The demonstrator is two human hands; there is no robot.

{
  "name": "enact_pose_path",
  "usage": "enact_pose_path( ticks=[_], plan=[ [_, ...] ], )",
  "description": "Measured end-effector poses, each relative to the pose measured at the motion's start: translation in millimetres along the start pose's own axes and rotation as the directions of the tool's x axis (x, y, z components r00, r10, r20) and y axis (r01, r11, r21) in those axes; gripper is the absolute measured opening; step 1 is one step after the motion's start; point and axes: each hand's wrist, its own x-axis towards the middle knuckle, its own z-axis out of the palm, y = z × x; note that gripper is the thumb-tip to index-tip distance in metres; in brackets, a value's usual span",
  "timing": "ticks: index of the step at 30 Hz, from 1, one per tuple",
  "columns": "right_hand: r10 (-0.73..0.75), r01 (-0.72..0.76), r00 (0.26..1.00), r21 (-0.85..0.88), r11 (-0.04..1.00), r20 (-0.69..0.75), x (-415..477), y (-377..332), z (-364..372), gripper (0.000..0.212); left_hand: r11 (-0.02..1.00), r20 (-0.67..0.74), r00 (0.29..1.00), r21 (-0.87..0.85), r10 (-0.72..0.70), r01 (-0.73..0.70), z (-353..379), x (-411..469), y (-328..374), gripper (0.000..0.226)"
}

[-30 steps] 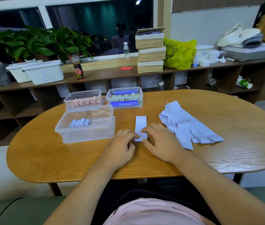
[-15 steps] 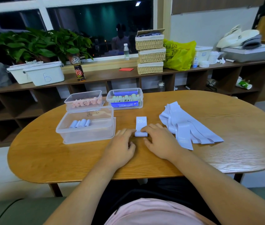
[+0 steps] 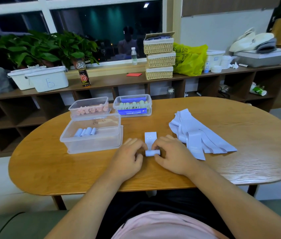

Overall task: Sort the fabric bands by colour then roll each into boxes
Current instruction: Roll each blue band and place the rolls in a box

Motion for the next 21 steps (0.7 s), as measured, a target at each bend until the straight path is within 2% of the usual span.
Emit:
enact_pose_path(
  ticks=[3,7,11,16,21],
  plan=[
    [-0.001,0.000,1.000,-0.036,0.999,-0.021,1.5,0.8,1.3,0.009,0.999,0.032,0.998,-0.020,0.051,-0.050,0.3,-0.1,-1.0,0.036],
    [0.009,-0.010,1.000,-0.069,0.998,-0.014,1.4,0.0,2.7,0.011,0.999,0.085,0.996,0.013,0.029,-0.030,3.3,1.6,-3.8,0.040],
    [0.053,-0.057,0.998,-0.094,0.994,-0.037,1.6,-0.2,4.1,0.028,0.999,0.107,0.994,0.037,-0.014,0.010,2.9,2.8,-2.6,0.043],
    [-0.007,0.002,0.997,-0.060,0.998,-0.076,1.6,-3.6,-0.3,0.012,0.995,0.107,0.992,0.078,-0.066,0.058,4.4,4.1,-4.6,0.051],
    [0.014,-0.018,0.998,-0.071,0.997,-0.053,2.0,-0.1,2.8,0.022,0.992,0.082,0.991,0.080,-0.101,0.095,4.1,5.6,-4.9,0.054]
  ],
)
